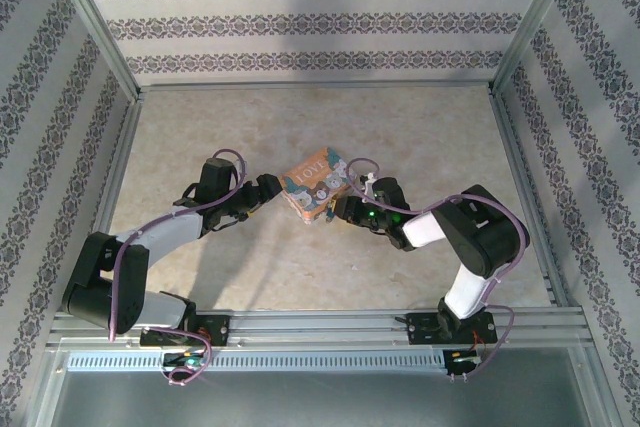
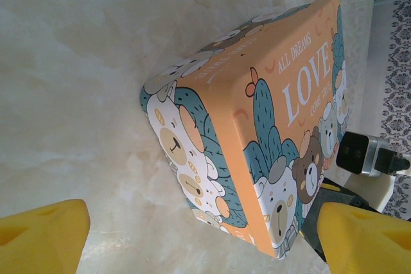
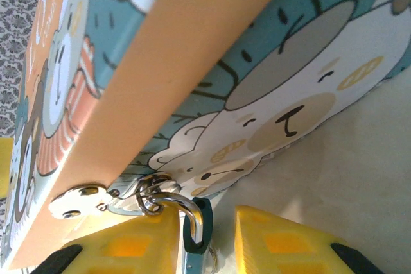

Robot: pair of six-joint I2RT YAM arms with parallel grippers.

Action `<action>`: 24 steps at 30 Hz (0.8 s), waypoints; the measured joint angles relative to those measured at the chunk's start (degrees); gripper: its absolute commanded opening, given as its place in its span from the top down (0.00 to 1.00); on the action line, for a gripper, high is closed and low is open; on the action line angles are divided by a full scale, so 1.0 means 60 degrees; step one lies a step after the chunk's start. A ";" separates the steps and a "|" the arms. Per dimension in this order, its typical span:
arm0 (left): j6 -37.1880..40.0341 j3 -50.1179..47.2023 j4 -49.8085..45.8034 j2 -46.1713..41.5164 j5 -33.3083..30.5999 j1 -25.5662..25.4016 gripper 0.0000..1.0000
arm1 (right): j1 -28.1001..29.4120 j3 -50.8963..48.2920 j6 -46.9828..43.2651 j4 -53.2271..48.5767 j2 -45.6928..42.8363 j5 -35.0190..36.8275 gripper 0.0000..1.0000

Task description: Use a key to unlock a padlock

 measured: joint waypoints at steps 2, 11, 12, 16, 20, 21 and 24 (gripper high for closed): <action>0.0000 0.0000 0.0000 0.0004 0.0000 0.0000 0.08 | 0.0102 0.0022 0.0091 0.0000 0.0007 0.0157 0.73; 0.0000 0.0000 0.0000 0.0004 0.0000 0.0000 0.08 | 0.0535 0.0368 0.0758 0.0528 0.0557 0.0244 0.88; 0.0004 0.0000 0.0000 0.0004 -0.0004 0.0000 0.08 | 0.0535 0.0368 0.0823 0.0546 0.0561 0.0244 0.91; 0.0004 0.0000 0.0000 0.0004 -0.0004 0.0000 0.08 | 0.0539 0.0364 0.1107 0.0627 0.0561 0.0208 0.99; 0.0004 0.0000 -0.0004 0.0000 -0.0004 0.0000 0.08 | 0.0550 0.0302 0.1355 0.0732 0.0561 0.0229 1.00; 0.0004 0.0000 -0.0004 0.0000 -0.0004 0.0000 0.08 | 0.0550 0.0255 0.1432 0.0805 0.0557 0.0273 1.00; 0.0007 0.0000 -0.0036 -0.0036 -0.0007 0.0000 0.08 | 0.0550 0.0087 0.1687 0.1002 0.0495 0.0463 1.00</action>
